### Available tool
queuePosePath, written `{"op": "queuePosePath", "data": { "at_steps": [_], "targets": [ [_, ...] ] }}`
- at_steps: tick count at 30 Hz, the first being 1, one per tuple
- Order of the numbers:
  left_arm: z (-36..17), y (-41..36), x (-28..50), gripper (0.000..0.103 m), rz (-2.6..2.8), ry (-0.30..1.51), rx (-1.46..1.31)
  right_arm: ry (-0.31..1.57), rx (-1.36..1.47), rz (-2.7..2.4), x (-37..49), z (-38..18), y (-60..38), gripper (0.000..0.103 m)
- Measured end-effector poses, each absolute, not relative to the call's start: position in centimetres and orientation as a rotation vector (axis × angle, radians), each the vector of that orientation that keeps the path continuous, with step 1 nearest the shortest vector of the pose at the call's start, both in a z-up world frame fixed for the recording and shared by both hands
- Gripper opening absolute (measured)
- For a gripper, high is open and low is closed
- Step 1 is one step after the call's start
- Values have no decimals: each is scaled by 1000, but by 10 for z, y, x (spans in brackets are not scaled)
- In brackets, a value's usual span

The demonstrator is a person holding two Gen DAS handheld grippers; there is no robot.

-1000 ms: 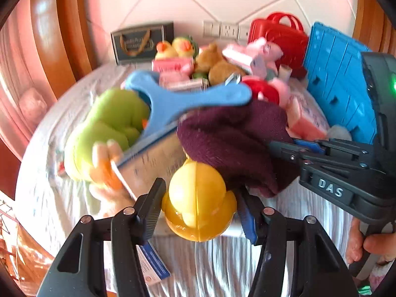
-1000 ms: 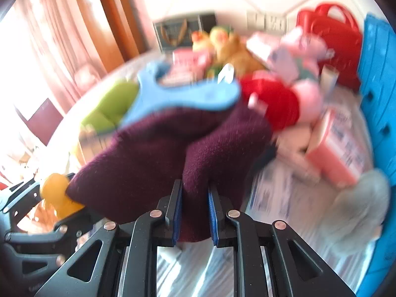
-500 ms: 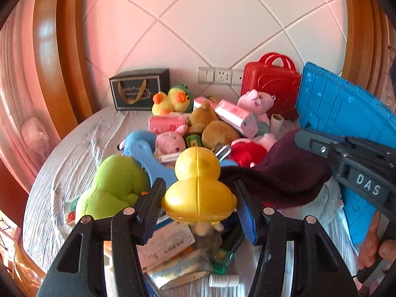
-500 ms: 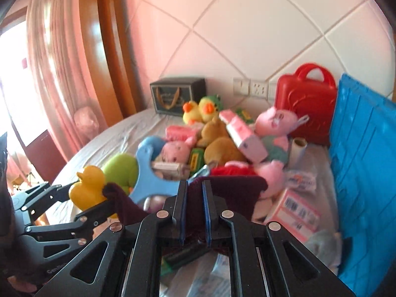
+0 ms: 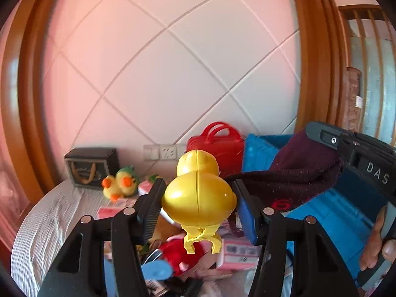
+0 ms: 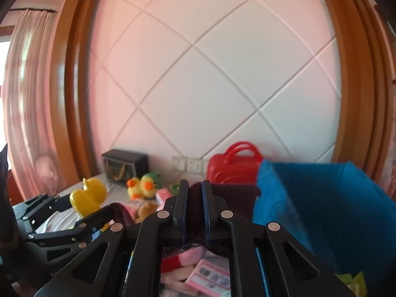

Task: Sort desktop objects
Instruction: 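Lift the duck and maroon hat and carry them over the crate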

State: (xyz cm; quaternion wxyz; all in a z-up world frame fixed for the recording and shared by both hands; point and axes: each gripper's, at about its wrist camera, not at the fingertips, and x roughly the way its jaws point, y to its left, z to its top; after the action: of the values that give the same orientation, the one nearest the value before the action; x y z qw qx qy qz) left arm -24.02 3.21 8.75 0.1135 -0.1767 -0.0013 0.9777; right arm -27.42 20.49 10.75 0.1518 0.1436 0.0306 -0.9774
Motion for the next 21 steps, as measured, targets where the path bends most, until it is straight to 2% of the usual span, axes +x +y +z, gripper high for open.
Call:
{"op": "queuePosePath", "data": {
  "at_steps": [7, 11, 15, 18, 21],
  "targets": [
    [169, 166, -251, 55, 2682, 65, -266, 33, 168, -3090, -248, 197, 332, 7],
    [200, 241, -243, 55, 2587, 107, -193, -15, 162, -3199, -237, 222, 406, 7],
    [191, 306, -234, 55, 2518, 197, -280, -93, 373, -3206, -247, 208, 464, 6],
    [170, 339, -236, 55, 2476, 293, -466, -189, 527, -3160, -256, 191, 497, 1],
    [147, 357, -244, 55, 2403, 337, -638, -235, 635, -3127, -263, 179, 518, 1]
  ]
}}
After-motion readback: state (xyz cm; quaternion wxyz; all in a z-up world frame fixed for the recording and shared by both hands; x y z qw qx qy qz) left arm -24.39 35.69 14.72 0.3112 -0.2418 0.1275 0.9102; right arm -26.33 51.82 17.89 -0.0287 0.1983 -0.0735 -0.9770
